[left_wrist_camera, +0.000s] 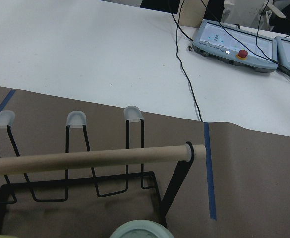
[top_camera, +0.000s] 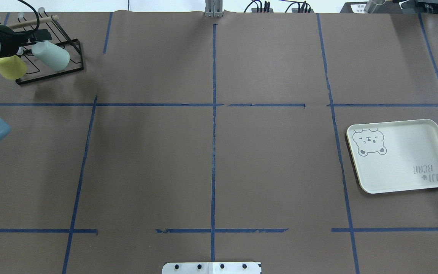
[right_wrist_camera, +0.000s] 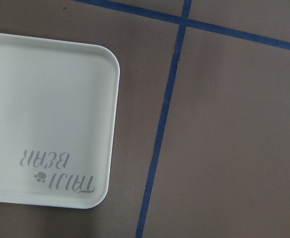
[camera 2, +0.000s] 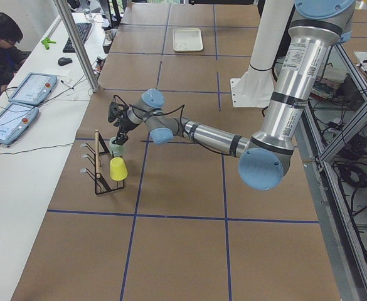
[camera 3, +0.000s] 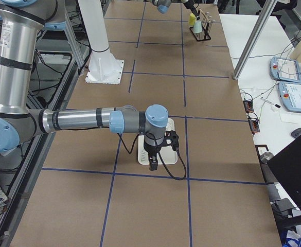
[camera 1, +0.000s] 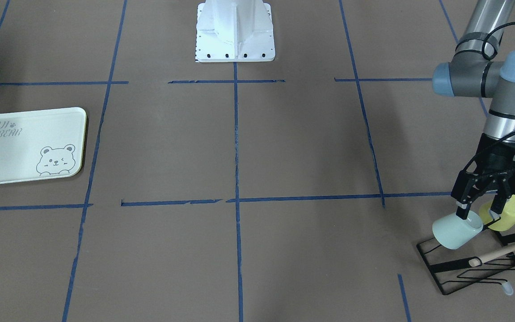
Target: Left arm grabs green cup and hands to right arm on tray
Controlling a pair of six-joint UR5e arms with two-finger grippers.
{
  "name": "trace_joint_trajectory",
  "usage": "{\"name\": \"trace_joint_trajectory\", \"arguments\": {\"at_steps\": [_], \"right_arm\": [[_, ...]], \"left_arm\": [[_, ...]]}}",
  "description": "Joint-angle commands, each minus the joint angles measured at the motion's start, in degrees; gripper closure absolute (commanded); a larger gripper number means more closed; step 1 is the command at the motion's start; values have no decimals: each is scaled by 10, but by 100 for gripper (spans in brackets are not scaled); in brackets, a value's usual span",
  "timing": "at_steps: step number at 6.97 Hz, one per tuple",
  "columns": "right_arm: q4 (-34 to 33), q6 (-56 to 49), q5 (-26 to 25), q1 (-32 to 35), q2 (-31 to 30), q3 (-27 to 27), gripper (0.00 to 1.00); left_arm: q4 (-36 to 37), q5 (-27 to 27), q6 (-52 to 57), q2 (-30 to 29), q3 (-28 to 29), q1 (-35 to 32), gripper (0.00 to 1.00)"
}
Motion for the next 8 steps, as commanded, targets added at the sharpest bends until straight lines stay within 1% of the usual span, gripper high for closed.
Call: {"name": "trace_joint_trajectory", "arguments": {"at_steps": [1,8], "right_arm": [[0,0,0,0,0,0,0],[0,0,0,0,0,0,0]], "left_arm": [[-9,15,-2,0,13,11,0],[-8,14,-1,-13,43,22,0]]}}
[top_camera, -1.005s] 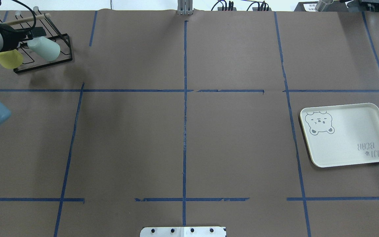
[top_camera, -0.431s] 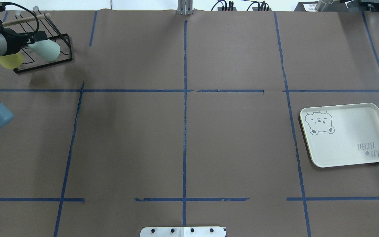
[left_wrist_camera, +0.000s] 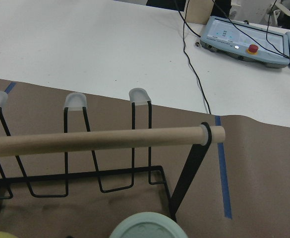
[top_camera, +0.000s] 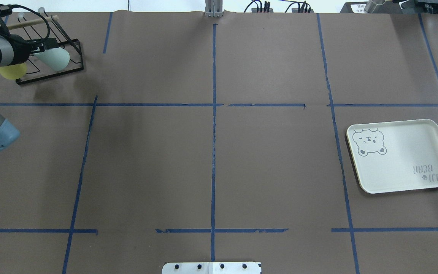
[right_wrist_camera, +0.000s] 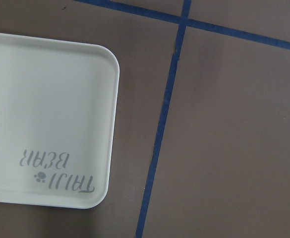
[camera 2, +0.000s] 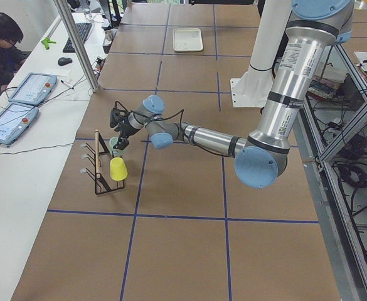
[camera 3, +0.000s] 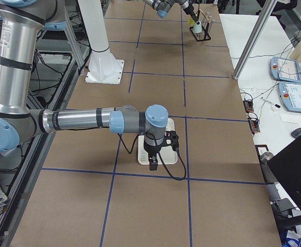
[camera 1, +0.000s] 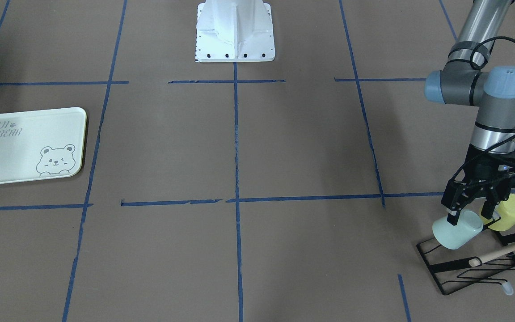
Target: Left arm grabs green cup and hands to right arm on tray
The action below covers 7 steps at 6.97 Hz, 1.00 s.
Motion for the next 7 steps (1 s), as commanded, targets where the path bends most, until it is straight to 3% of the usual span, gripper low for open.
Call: {"name": "trace_joint_trajectory", "arguments": {"at_steps": [1,7], "right_arm": [[0,0,0,0,0,0,0],[0,0,0,0,0,1,0]], "left_arm": [[1,0,0,-1,6,3,0],[3,0,6,-15,23,7,0]]}}
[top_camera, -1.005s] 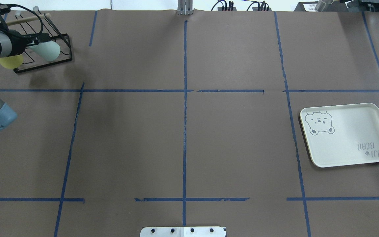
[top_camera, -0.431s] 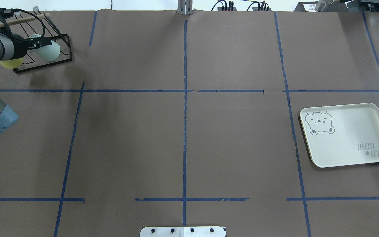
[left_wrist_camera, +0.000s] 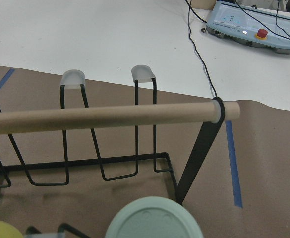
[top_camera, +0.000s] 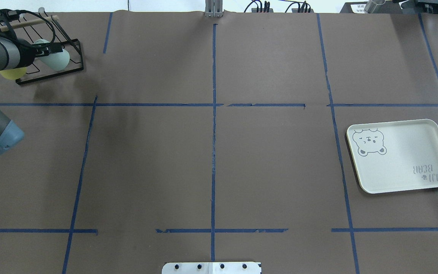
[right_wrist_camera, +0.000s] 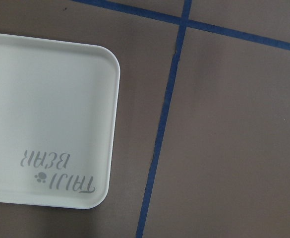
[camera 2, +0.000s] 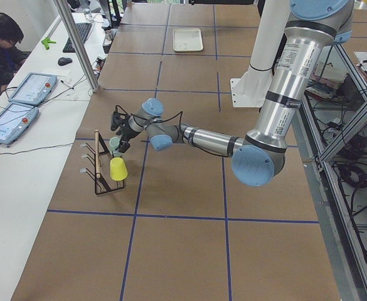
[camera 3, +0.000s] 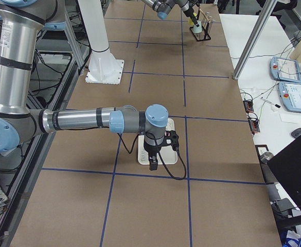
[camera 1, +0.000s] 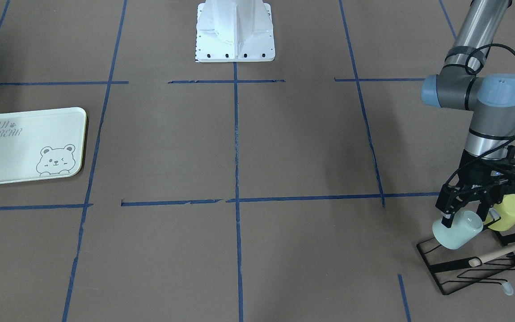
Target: Left arm grabs green cup and hands to right arm on tray
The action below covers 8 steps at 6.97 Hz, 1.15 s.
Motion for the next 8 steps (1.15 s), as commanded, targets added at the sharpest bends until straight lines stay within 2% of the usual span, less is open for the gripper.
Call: {"name": "trace_joint_trajectory", "arguments": {"at_steps": [1,3,8], "right_arm": [[0,-1,0,0,0,0,0],[0,-1,0,0,0,0,0],[0,-1,0,0,0,-1,0]], "left_arm": [[0,0,2,-4,4,0,0],[-1,0,2,-20,26,0,0],[-3,-3,2,-27,22,0,0]]}}
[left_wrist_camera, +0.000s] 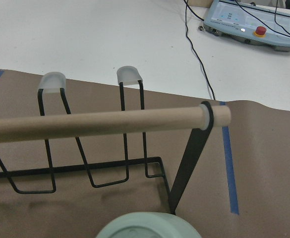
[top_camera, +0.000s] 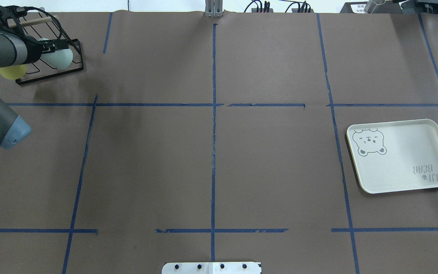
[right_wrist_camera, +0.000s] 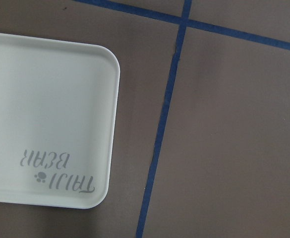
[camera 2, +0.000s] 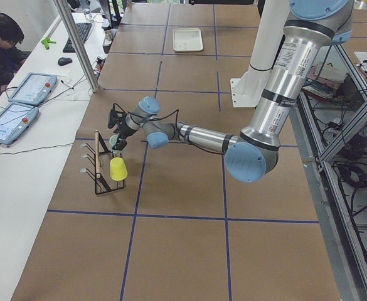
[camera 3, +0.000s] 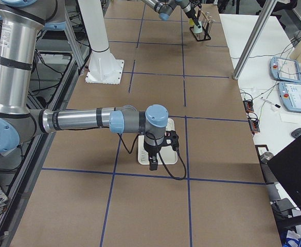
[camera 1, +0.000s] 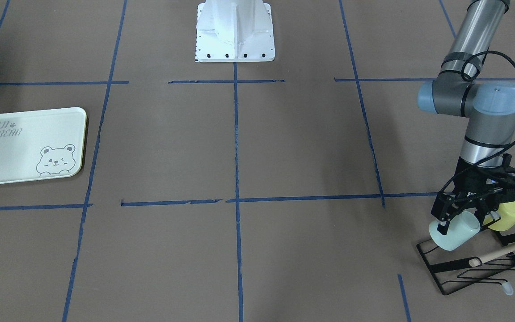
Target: Left arm grabs green cup and hands to right arm on tray
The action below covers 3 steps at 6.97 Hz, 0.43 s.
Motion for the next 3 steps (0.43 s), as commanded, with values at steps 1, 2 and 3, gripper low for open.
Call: {"name": "trace_joint_trajectory", "arguments": {"at_steps": [1,2,3], "right_arm": [[0,0,0,0,0,0,0],[0,0,0,0,0,0,0],[0,0,0,0,0,-1,0]], "left_arm": [[0,-2,0,-2,-2,0,0],[0,-2,1,-1,-1,0,0],[0,-2,1,0,1,1,0]]}}
